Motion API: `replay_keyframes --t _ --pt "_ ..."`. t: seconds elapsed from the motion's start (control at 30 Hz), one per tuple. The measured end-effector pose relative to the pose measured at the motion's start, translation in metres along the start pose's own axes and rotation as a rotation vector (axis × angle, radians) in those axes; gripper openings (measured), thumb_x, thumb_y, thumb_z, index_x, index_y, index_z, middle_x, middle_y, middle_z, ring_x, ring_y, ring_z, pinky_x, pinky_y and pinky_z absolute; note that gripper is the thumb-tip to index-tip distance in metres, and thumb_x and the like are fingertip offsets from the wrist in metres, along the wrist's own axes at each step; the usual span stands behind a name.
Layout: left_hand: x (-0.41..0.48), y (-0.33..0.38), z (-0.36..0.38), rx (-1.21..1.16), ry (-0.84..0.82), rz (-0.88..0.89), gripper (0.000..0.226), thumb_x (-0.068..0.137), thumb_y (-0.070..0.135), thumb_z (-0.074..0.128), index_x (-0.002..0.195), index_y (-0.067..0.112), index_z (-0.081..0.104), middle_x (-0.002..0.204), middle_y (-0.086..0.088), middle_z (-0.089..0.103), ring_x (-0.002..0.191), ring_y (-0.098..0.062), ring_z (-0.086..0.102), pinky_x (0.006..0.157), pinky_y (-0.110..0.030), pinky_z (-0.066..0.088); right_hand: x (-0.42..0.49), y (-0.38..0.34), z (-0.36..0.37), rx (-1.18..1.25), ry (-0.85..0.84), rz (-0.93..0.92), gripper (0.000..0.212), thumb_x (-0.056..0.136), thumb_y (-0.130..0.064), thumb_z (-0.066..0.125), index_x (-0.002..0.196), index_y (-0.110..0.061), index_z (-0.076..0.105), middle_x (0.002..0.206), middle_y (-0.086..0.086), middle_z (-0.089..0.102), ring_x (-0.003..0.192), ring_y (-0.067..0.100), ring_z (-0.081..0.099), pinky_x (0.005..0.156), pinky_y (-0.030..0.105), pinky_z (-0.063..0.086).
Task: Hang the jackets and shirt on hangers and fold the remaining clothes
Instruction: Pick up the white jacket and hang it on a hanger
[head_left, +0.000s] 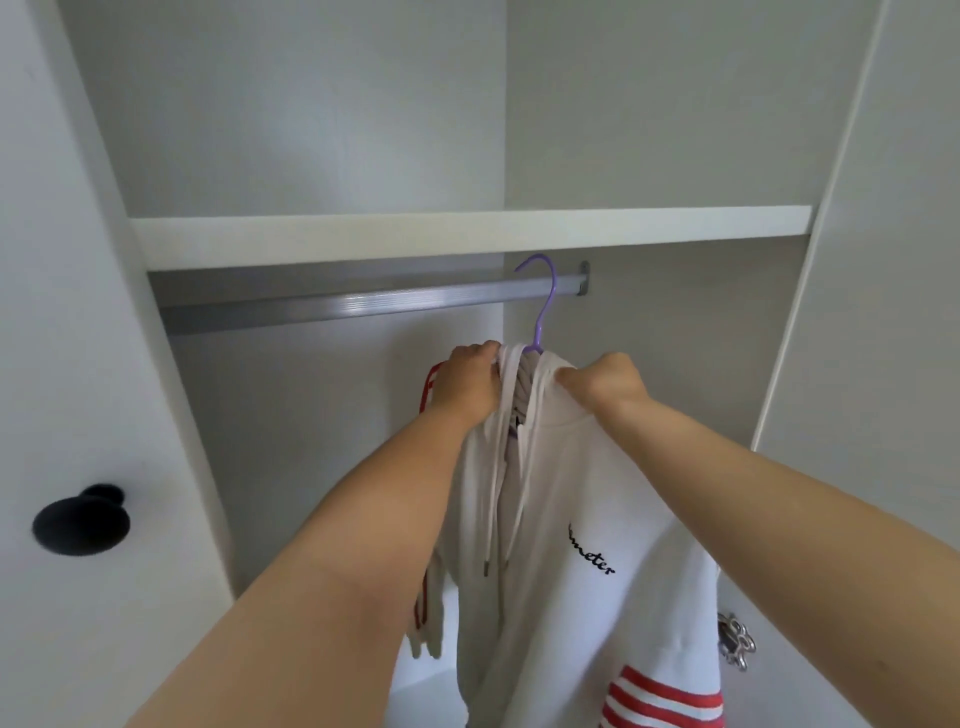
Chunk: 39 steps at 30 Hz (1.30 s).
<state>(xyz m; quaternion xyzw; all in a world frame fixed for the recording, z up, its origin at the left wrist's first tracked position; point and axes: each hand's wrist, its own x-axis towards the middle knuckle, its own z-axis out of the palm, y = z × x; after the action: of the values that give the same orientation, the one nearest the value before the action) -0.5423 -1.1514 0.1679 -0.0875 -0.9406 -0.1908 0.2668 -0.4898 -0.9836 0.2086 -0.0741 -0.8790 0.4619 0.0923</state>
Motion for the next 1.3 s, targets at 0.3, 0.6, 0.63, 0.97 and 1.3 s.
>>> replay_keyframes --t 0.3,0.6,0.63,0.97,1.3 --pt "0.047 -0.004 -0.035 0.458 0.261 0.203 0.055 0.088 0.012 0.048 0.141 0.007 0.04 0.139 -0.014 0.046 0.133 -0.032 0.037 0.113 -0.046 0.019 0.027 -0.007 -0.007 0.009 0.031 0.016 0.025 0.09 -0.025 0.06 0.098 -0.002 0.057 0.091 0.011 0.052 0.102 0.032 0.061 0.073 0.028 0.039" --pt "0.072 0.006 -0.034 0.542 0.302 0.055 0.024 0.098 0.028 0.048 0.111 0.011 0.059 0.104 -0.009 0.062 0.098 -0.029 0.054 0.086 -0.036 0.036 0.056 0.0 0.008 0.062 0.055 0.046 0.043 0.09 -0.031 0.06 0.115 0.004 0.059 0.117 0.018 0.063 0.109 0.034 0.06 0.084 0.032 0.045" --pt "0.071 0.005 -0.033 0.579 0.349 0.07 0.02 0.092 0.03 0.059 0.101 0.014 0.064 0.092 -0.007 0.064 0.088 -0.026 0.057 0.081 -0.033 0.04 0.058 0.003 0.01 0.055 0.054 0.051 0.043 0.089 -0.031 0.06 0.115 0.003 0.059 0.117 0.018 0.063 0.109 0.034 0.06 0.084 0.033 0.046" --pt "0.066 0.005 -0.028 0.672 0.356 0.098 0.024 0.062 0.03 0.083 0.074 0.022 0.063 0.065 0.001 0.057 0.062 -0.019 0.054 0.063 -0.026 0.043 0.072 0.017 0.021 -0.161 0.089 0.025 0.042 0.092 -0.032 0.054 0.117 0.0 0.061 0.121 0.018 0.062 0.112 0.034 0.058 0.089 0.033 0.046" --pt "0.07 -0.007 -0.012 0.712 0.522 0.153 0.026 0.073 0.017 0.07 0.098 0.015 0.062 0.081 -0.003 0.057 0.074 -0.023 0.053 0.084 -0.036 0.039 0.075 0.022 0.028 -0.508 -0.035 -0.075 0.038 0.098 -0.018 0.039 0.132 -0.009 0.051 0.135 0.016 0.053 0.123 0.034 0.051 0.098 0.04 0.042"
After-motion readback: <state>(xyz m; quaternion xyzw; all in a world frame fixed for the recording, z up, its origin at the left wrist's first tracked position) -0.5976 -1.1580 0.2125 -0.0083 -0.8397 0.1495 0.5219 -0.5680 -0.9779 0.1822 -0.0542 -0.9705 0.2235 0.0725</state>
